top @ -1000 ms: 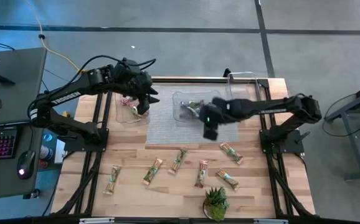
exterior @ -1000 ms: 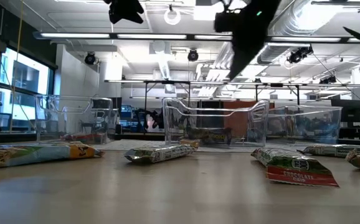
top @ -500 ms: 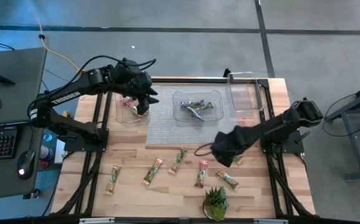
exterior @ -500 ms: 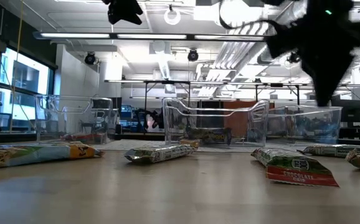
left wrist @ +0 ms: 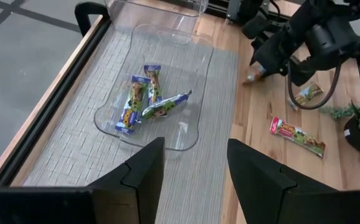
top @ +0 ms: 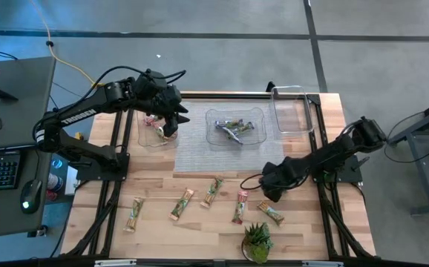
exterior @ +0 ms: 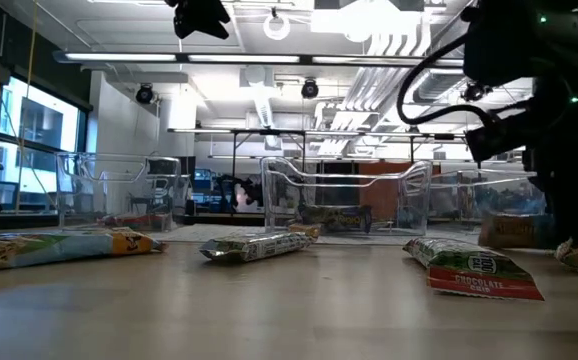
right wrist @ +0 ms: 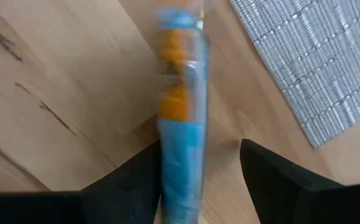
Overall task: Pick and place Granola Bars by type
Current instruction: Put the yellow granola bar into the right transparent bin
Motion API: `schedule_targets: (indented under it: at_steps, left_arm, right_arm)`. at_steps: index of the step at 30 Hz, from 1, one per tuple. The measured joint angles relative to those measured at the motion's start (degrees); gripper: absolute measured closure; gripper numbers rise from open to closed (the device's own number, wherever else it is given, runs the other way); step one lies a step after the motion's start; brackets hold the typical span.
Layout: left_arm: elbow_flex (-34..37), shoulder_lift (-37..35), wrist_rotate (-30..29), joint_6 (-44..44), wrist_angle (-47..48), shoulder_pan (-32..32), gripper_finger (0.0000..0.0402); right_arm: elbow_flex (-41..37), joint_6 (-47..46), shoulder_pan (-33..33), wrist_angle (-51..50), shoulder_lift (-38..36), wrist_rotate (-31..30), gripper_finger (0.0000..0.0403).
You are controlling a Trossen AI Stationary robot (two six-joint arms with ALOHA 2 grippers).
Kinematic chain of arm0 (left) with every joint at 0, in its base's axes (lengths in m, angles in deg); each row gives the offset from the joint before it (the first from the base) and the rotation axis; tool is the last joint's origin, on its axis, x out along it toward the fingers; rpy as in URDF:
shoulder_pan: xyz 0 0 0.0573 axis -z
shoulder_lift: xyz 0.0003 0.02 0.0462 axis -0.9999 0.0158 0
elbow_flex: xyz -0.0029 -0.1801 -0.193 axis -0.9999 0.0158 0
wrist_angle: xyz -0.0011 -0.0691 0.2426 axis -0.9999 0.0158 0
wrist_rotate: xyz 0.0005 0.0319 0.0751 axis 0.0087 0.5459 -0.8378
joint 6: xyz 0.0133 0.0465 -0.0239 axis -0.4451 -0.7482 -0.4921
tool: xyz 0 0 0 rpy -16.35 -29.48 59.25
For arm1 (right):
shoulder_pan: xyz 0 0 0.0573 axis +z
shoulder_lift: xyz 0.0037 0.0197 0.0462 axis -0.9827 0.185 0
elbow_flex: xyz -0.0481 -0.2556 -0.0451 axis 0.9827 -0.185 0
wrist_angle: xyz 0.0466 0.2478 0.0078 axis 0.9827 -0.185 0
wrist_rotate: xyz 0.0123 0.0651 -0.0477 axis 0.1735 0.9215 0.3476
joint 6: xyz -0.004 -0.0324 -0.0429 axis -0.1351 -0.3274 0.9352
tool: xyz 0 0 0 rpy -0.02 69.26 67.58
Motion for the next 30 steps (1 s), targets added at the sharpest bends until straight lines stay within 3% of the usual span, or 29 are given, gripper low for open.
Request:
schedule_targets:
  at_steps: [5,14,17,21,24,27,30]
  left_arm:
    - [0.00,0.00,0.00,0.00,-0.27,0.00,0.0234]
    - [0.00,0.00,0.01,0.00,-1.27,-0.01,0.0234]
    - [0.00,0.00,0.01,0.00,-1.27,0.00,0.0234]
    - [0.00,0.00,0.02,0.00,-1.27,0.00,0.0234]
    - [0.00,0.00,0.02,0.00,-1.27,-0.01,0.0234]
    - [0.00,0.00,0.02,0.00,-1.27,-0.02,0.0234]
    - [0.00,0.00,0.02,0.00,-1.25,0.00,0.0234]
  right_arm:
    - [-1.22,0.92,0.00,2.02,-0.10,0.12,0.0227]
    - [2.50,7.51,-0.78,0.03,0.32,0.14,0.0360]
    - [5.79,8.18,-2.08,-5.56,-0.28,-1.52,0.0382]
    - [13.89,12.63,-4.26,-18.46,-2.03,-10.13,0.0377]
    - [21.07,14.86,-6.78,-32.68,-3.19,-22.54,0.0362]
    - [26.87,15.04,-11.49,-42.11,-4.84,-36.14,0.0359]
    - [29.05,15.74,-19.25,-44.85,-7.98,-42.55,0.0362]
